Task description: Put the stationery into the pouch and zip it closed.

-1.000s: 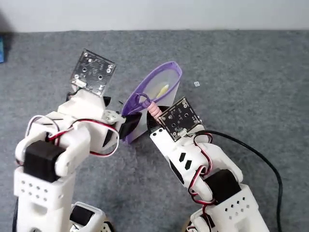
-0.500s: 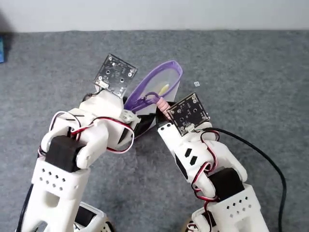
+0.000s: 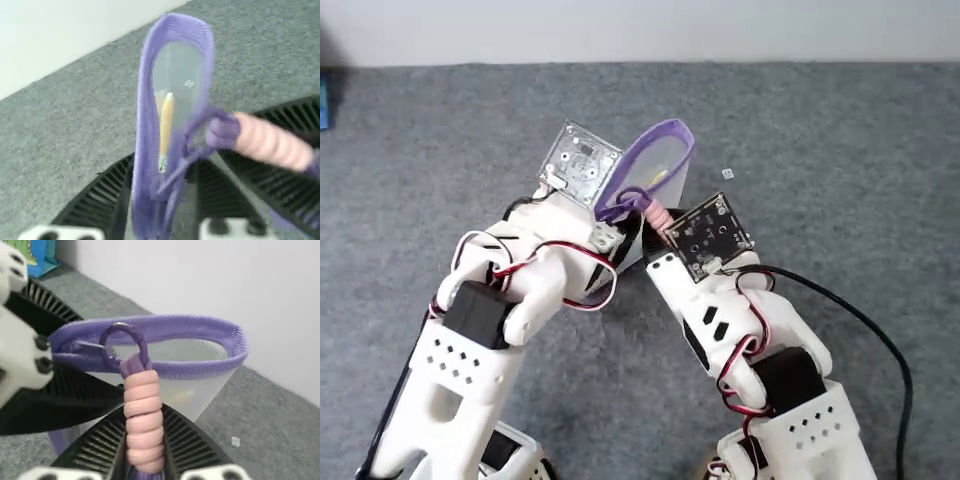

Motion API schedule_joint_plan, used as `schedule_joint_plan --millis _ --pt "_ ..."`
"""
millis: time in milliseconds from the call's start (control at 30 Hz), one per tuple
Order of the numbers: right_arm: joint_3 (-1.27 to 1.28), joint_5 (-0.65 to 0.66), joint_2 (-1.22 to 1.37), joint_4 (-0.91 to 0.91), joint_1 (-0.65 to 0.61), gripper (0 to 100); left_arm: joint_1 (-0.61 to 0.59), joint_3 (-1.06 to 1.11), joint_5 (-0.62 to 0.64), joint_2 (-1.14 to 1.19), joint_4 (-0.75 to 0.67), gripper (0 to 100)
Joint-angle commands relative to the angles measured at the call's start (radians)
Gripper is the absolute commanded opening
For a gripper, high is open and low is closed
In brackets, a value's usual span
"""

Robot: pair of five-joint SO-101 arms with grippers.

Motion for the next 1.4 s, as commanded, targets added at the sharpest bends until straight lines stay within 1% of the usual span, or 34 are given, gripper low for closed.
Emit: schedule_joint_plan --millis 0,67,200,367,467,700,867,967,1067,1367 --pt "-0.014 0.015 -0.013 -0.084 0.056 0.8 0.006 -0.008 -0.009 -0.005 -0.025 1" --pt "-0.014 0.02 -0.012 -0.117 0.09 0.8 0.003 -0.008 -0.009 -0.006 -0.017 1" --pt "-0.011 0.074 -0.012 -0.154 0.119 0.8 -0.011 -0.016 -0.008 -0.006 0.008 1" --pt "-0.006 0.11 0.019 -0.209 0.16 0.8 -0.005 -0.076 0.017 -0.006 0.086 1" --pt "-0.008 0.112 0.074 -0.302 0.214 0.8 -0.005 -0.125 0.04 -0.006 0.12 1" --pt "-0.014 0.114 0.231 -0.495 0.317 0.8 -0.003 -0.211 0.049 -0.008 0.195 1" --pt "-0.014 0.169 0.315 -0.611 0.344 0.8 -0.003 -0.257 0.049 -0.008 0.233 1" --pt "-0.014 0.176 0.355 -0.68 0.366 0.8 -0.003 -0.274 0.049 -0.008 0.245 1" --pt "-0.021 0.178 0.389 -0.708 0.384 0.8 -0.003 -0.283 0.063 -0.028 0.249 1" --pt "-0.149 0.175 0.541 -0.711 0.42 0.8 0.018 -0.28 0.106 -0.127 0.25 1"
